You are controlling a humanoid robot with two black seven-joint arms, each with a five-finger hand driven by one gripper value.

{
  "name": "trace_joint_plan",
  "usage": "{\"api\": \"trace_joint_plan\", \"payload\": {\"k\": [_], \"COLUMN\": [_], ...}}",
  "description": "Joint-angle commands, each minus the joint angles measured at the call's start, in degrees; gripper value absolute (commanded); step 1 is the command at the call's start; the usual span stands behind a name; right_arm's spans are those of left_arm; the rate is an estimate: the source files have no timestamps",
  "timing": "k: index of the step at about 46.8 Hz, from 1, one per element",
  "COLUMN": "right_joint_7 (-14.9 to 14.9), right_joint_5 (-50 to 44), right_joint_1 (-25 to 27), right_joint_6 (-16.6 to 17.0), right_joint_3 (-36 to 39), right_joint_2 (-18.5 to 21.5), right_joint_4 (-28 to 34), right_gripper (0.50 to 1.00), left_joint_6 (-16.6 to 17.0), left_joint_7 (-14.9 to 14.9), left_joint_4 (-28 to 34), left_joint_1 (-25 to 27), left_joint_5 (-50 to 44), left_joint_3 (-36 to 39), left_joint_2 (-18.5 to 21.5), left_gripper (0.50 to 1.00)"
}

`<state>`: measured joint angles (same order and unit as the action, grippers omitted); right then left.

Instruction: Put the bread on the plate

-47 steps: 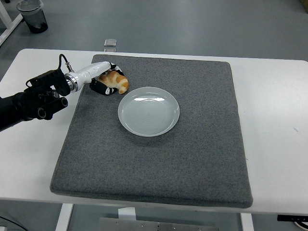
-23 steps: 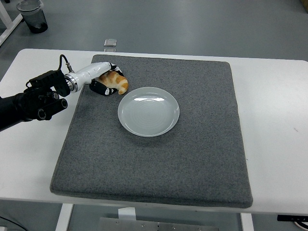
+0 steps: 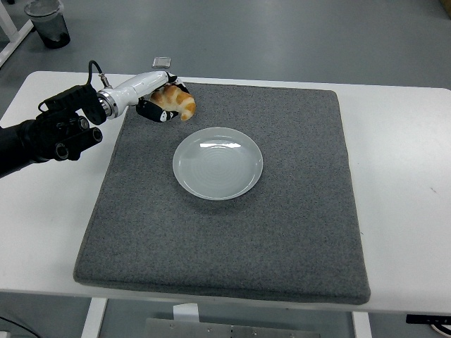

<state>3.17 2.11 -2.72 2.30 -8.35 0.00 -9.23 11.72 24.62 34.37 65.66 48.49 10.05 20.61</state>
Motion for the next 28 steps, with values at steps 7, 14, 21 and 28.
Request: {"api": "trace_joint_plan", "payload": {"k": [7,14,21,28], "right_joint_7": [0.0,0.0,0.0,0.0], "right_joint_5": [0.0,0.0,0.0,0.0], "right_joint_1": [0.0,0.0,0.0,0.0], "right_joint_6": [0.0,0.0,0.0,0.0], "right_joint_3": [0.0,0.0,0.0,0.0], "right_joint_2": [0.0,0.0,0.0,0.0], "right_joint_4": [0.0,0.0,0.0,0.0], "right_gripper": [0.932,0.932,0.932,0.932], "left_joint_6": [-0.1,-0.1,-0.3,-0.4], "left_joint_7": [0.0,0.0,0.0,-0.1], "left_joint_4": [2.0,4.1,6.9,8.2], "left_joint_1": [1.8,3.6,6.1,8.3], "left_joint_5": [-0.2,-0.2,-0.2,-0.2], "left_joint_3": [-0.9,-2.0,-2.2,-2.2], "left_joint_2": [1.9,3.8,6.0,6.8], "left_gripper": [0.5,0.5,0.5,0.5]}}
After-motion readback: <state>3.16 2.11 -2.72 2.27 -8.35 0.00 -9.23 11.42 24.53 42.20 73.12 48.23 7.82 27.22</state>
